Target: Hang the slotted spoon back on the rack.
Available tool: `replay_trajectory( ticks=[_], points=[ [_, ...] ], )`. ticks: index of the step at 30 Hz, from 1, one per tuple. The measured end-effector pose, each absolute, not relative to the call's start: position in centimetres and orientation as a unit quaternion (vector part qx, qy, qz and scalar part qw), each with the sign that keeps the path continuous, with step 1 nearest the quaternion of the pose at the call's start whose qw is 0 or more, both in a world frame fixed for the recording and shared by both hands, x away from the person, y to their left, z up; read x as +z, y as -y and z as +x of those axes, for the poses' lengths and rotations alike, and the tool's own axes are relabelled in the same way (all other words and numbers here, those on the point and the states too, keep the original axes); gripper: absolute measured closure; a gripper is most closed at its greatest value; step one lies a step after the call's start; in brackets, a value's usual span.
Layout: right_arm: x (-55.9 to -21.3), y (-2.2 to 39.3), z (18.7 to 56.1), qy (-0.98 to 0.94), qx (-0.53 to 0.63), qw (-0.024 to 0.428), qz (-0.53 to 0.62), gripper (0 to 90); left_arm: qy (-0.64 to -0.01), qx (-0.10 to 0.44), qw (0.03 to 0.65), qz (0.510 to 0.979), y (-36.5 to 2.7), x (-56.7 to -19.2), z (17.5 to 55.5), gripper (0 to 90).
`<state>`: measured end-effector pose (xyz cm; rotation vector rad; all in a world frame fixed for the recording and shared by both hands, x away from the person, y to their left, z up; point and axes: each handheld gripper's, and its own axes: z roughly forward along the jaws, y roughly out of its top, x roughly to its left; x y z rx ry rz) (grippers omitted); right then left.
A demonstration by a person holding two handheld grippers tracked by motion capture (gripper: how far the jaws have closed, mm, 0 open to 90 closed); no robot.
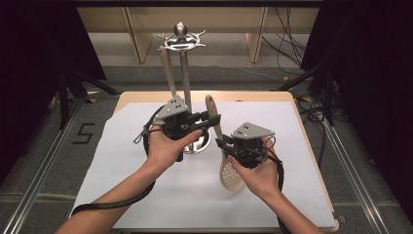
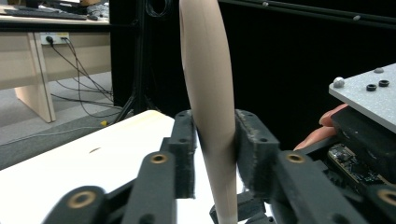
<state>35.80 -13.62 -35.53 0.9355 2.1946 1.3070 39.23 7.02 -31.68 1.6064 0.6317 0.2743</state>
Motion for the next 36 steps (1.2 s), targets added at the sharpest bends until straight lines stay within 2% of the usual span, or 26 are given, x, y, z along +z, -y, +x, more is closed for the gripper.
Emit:
replay_trajectory(
  ticks=[11,16,19,23,26,28,29,32,36],
  points=[
    [-35.3,13.4,35.8,-0.786,0.484,0.208,0.323,76.7,-0.251,0.104,0.651,0.709,-7.6,-30.8,39.3,73.5],
    [-35.0,13.6,35.9,-0.782,0.519,0.204,0.279,63.9,-0.220,0.100,0.644,0.726,-8.2,-30.5,39.5,73.8],
    [-34.7,14.0,36.0,-0.789,0.527,0.188,0.254,60.7,-0.211,0.084,0.649,0.726,-8.8,-30.6,39.8,73.9],
    [-34.8,14.4,36.0,-0.786,0.533,0.189,0.248,59.4,-0.186,0.060,0.658,0.727,-9.6,-30.5,40.3,73.9],
    [-35.0,14.6,35.5,-0.786,0.531,0.164,0.270,58.5,-0.168,0.055,0.658,0.732,-10.1,-30.4,40.7,73.9],
    [-35.2,14.8,35.7,-0.784,0.537,0.187,0.248,57.5,-0.161,0.056,0.656,0.735,-10.4,-30.5,40.9,73.9],
    [-35.2,14.9,35.4,-0.784,0.534,0.170,0.267,57.1,-0.153,0.060,0.652,0.740,-10.5,-30.5,41.0,73.9],
    [-35.5,15.1,35.3,-0.780,0.537,0.180,0.266,56.7,-0.145,0.064,0.647,0.746,-10.8,-30.4,41.2,73.8],
    [-35.7,15.6,34.8,-0.783,0.527,0.167,0.286,56.7,-0.140,0.064,0.648,0.746,-11.4,-30.1,41.5,73.8]
  ],
)
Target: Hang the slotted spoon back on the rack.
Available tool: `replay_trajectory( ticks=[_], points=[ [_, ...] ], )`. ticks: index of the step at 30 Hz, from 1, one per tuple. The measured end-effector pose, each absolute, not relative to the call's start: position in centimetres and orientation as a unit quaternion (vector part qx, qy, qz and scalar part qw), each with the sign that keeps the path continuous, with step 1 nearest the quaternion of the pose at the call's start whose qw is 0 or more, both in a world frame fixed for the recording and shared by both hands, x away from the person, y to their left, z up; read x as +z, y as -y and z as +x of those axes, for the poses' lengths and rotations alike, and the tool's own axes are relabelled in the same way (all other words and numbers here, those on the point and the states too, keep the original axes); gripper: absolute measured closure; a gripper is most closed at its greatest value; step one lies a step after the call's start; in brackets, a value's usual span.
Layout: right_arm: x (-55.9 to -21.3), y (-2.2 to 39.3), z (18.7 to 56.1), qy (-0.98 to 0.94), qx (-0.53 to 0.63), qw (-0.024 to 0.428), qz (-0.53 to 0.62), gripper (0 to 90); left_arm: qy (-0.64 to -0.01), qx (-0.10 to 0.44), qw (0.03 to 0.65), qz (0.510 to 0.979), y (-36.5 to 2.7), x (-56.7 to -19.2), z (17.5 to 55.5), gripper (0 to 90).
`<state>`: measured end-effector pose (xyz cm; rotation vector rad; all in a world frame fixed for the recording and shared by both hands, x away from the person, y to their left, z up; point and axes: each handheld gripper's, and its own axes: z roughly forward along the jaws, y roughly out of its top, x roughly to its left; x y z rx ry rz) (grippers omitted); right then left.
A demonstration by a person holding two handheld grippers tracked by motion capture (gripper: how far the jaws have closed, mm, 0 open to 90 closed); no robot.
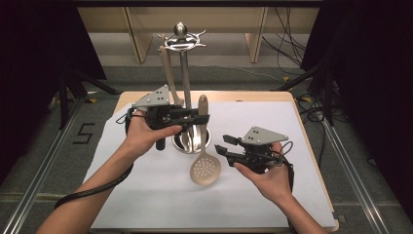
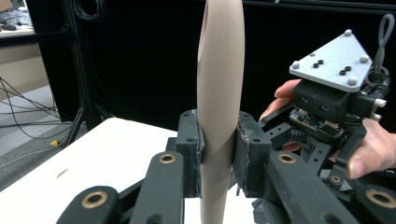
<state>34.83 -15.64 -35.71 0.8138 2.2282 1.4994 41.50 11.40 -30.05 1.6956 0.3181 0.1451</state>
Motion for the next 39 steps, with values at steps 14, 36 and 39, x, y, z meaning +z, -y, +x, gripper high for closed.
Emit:
replay_trajectory(
  ticks=[14,36,39],
  points=[
    [-37.1,17.4,34.4,-0.775,0.520,0.171,0.314,55.0,-0.148,0.073,0.648,0.744,-12.8,-29.9,42.6,73.8],
    [-38.4,18.2,34.5,-0.779,0.516,0.175,0.310,54.2,-0.143,0.087,0.644,0.747,-13.5,-28.8,43.5,73.8],
    [-38.5,18.1,34.4,-0.770,0.517,0.185,0.325,54.2,-0.141,0.089,0.644,0.747,-13.6,-28.6,43.6,73.8]
  ],
)
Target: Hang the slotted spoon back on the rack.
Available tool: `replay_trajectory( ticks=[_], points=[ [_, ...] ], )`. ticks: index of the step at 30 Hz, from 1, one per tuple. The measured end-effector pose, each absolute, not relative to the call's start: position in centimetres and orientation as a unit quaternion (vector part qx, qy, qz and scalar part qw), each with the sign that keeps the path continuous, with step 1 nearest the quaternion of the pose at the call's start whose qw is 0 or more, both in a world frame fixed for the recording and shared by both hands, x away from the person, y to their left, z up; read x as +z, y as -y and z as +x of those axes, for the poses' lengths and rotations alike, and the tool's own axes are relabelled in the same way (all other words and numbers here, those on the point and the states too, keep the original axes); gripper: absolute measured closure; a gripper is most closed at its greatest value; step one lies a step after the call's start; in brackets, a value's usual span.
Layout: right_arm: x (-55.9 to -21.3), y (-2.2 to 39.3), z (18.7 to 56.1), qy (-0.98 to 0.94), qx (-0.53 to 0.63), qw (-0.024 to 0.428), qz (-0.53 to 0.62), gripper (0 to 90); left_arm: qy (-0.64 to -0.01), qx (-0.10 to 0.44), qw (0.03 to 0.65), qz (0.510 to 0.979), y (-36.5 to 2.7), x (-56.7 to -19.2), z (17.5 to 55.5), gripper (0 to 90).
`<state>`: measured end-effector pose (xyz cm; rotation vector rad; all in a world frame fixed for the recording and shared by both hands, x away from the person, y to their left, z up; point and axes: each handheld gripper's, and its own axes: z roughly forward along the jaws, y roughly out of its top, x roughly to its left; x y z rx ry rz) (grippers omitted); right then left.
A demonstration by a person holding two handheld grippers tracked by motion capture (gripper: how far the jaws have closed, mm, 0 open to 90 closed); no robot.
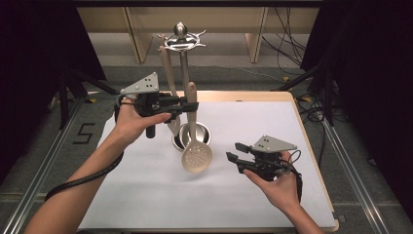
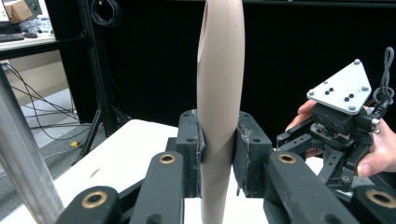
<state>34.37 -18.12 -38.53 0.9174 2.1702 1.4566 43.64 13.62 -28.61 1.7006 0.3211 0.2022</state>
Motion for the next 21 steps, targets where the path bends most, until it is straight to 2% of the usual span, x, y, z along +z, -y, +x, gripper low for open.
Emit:
replay_trajectory(
  ticks=[4,21],
  points=[
    [-38.35,18.30,34.18,-0.777,0.505,0.166,0.336,54.1,-0.139,0.089,0.645,0.747,-13.76,-28.30,43.81,73.8],
    [-38.47,18.63,34.49,-0.778,0.508,0.182,0.323,53.9,-0.141,0.092,0.644,0.747,-14.55,-27.61,44.52,73.8]
  ],
)
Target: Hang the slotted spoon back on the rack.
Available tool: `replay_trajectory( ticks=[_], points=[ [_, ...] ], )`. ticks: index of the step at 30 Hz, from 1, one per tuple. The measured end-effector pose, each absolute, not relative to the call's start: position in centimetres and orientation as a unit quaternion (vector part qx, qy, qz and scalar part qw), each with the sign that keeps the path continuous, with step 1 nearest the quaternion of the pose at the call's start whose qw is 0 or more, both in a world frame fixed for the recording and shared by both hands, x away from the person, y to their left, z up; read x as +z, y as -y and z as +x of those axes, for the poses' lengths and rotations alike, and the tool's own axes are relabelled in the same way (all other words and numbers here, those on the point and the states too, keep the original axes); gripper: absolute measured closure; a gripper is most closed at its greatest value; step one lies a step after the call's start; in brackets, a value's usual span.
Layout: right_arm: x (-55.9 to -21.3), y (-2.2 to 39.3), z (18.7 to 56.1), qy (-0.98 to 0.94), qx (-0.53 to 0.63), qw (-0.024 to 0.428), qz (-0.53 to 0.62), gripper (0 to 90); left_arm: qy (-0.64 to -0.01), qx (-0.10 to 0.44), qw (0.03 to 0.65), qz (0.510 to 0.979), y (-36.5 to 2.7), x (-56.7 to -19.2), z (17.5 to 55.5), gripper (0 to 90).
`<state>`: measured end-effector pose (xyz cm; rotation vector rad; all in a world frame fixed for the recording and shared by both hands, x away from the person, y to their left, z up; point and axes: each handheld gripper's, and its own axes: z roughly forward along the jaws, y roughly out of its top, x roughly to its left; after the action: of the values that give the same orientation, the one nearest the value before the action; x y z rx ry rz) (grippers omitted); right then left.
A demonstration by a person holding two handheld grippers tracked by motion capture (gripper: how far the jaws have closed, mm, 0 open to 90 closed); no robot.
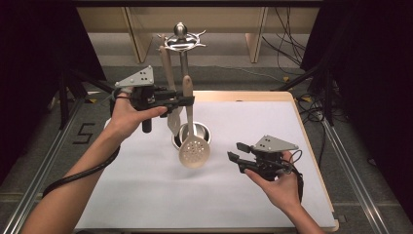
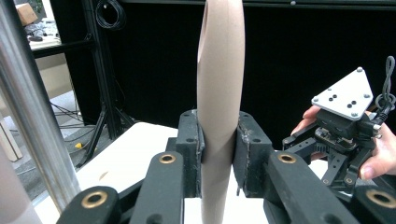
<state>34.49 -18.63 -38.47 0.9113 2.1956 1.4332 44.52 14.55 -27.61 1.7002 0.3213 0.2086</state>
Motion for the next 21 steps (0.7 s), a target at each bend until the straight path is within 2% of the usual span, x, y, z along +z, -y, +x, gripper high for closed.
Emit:
replay_trajectory(
  ticks=[9,21],
  points=[
    [-38.6,18.6,34.6,-0.777,0.509,0.172,0.329,53.8,-0.136,0.093,0.643,0.748,-14.5,-27.0,44.8,73.8],
    [-38.7,18.6,34.8,-0.769,0.517,0.194,0.323,53.7,-0.122,0.092,0.641,0.752,-14.5,-25.1,45.2,73.8]
  ],
)
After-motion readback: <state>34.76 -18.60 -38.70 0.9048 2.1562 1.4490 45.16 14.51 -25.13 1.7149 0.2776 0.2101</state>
